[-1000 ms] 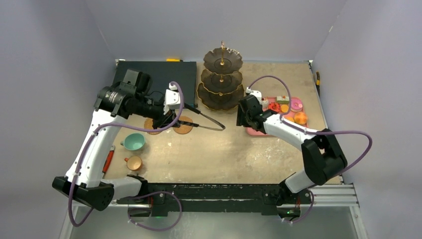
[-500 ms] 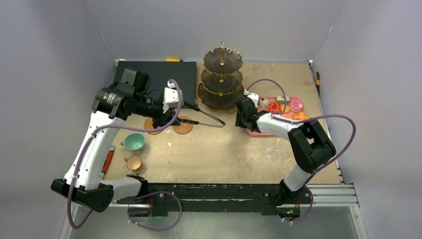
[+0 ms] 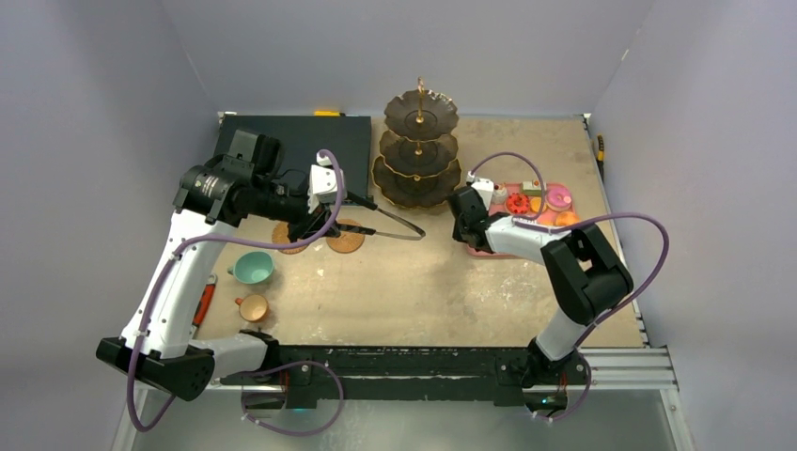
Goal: Serve the afternoon tea
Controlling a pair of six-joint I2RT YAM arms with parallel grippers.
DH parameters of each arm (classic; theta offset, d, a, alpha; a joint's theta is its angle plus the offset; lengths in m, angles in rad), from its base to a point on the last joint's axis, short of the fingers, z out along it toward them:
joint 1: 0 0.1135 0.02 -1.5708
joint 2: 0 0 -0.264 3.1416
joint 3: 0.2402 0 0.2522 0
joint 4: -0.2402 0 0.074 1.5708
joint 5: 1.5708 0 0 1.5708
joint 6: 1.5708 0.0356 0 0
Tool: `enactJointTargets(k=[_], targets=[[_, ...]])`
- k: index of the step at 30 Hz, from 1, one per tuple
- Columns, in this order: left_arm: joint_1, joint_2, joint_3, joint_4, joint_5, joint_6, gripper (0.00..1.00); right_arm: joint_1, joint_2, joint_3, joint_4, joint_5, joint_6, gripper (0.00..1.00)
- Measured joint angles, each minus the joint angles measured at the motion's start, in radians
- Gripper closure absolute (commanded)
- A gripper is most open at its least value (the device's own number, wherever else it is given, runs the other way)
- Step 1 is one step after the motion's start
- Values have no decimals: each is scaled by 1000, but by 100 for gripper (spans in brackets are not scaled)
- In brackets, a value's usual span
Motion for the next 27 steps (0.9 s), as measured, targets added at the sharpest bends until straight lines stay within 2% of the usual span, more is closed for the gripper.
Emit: enactJointTargets(k=[5,10,20,27], targets=[[0,0,9,-2,0,0,100,32,-7,-13,8,30,22,96],[0,0,21,-2,0,0,100,134,-24,-32,-3,51,74,100],[0,0,34,-4,-1,0,100,284,-56,-55,-45,42,182,100],[8,-16,34,-72,-5,0,100,388,8,16,-50,41,195,100]])
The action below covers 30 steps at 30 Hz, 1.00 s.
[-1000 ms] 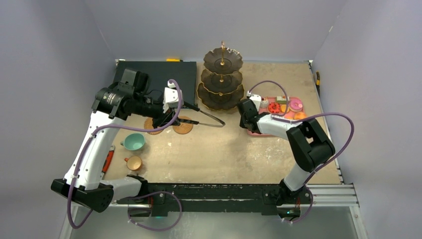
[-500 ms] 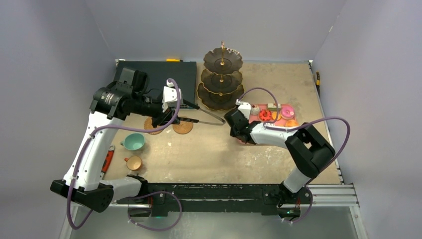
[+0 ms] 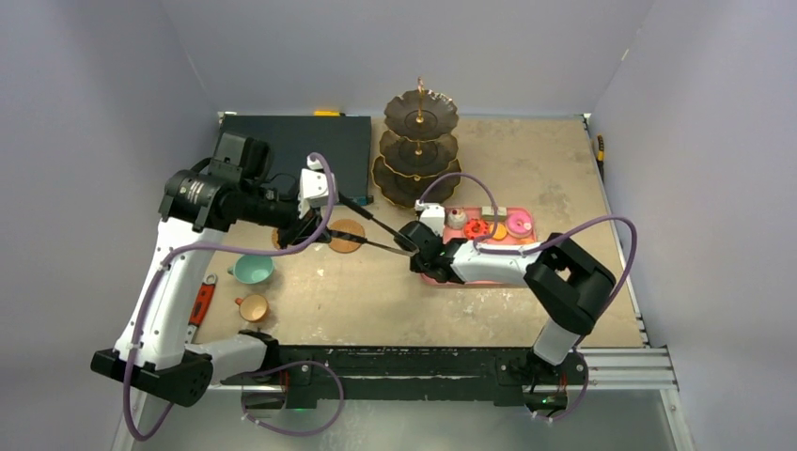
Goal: Serve the afternoon tea
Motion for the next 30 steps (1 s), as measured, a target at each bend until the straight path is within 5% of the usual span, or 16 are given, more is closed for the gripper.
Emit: enactJointTargets(k=[10,20,30], targets=[[28,-41,12,-51,-56,10,100,43,55,43,78,-20,-71,100],[267,92,147,-195,65,90,100,59,12,-24,150,-87,-55,100],[299,121,327,-5,193,-57,100,52,-37,-84,181,-139,-53,100]])
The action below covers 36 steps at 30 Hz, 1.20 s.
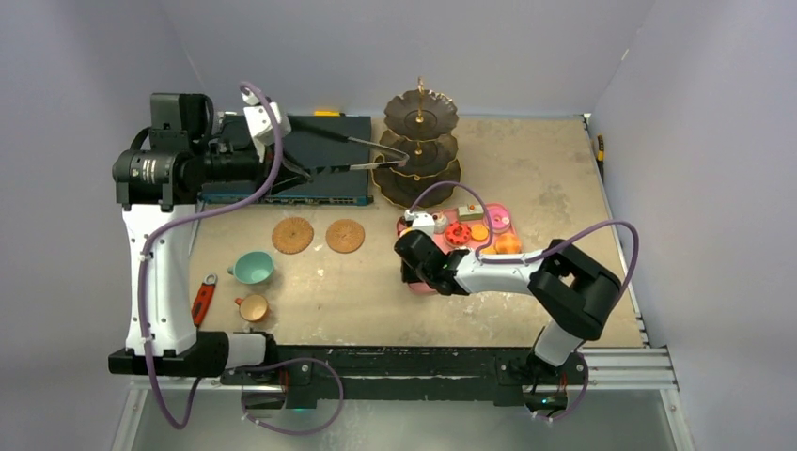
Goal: Serve the afternoon tea
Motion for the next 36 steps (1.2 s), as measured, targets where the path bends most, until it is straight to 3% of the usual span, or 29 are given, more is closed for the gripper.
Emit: enactJointTargets(k=[3,8,14,25,32,35,36], targets=[[0,-53,-51,158,43,-138,100,7,26,30,-1,2,-11,100],[0,-219,-298,577,64,-458,100,36,113,136,-1,0,-36,100],[0,-253,-364,838,39,-659,100,101,209,259,3,-20,-67,100],[0,-235,-385,856,29,-671,100,127,238,327,-27,-10,-61,100],[0,-219,-393,819,32,-640,100,128,251,403,-110,63,43,100],[0,-220,-393,796,32,-620,100,128,310,487,-156,98,80,82],[0,-220,-393,785,32,-611,100,128,336,518,-164,103,89,72]])
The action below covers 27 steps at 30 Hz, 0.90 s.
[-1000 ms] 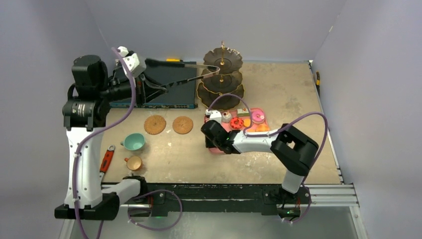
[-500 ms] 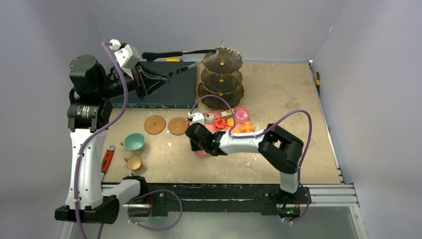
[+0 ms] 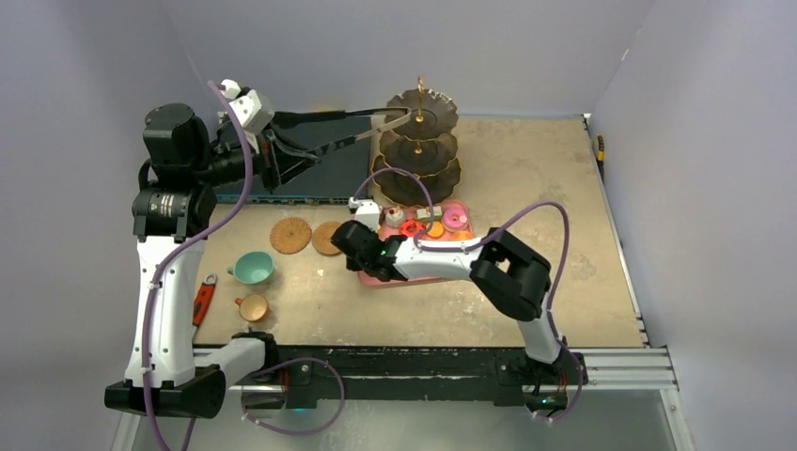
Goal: Serve the afternoon tea
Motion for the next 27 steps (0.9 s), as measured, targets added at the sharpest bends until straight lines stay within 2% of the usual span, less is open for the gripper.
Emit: enactJointTargets(k=[2,3,5,7,12,15,20,24,27], targets=[[0,0,1,-25,0,21,100,0,40,46,-11,8,10,50],[0,1,3,-39,0,31,100,0,47,50,-15,9,12,45],[0,2,8,-62,0,48,100,1,42,43,-28,12,10,40],[0,5,13,-73,1,59,100,2,10,16,-37,12,7,39],[0,17,23,-87,7,68,100,-8,-194,-89,-78,15,-2,45],[0,24,23,-92,11,68,100,-66,-347,-148,-72,10,-6,53],[0,29,23,-101,23,68,100,-309,-531,-291,-43,7,-19,68],[0,30,23,-105,27,69,100,-505,-573,-440,-25,-11,-42,77],[0,30,23,-106,27,71,100,-594,-571,-520,-18,-42,-64,80]])
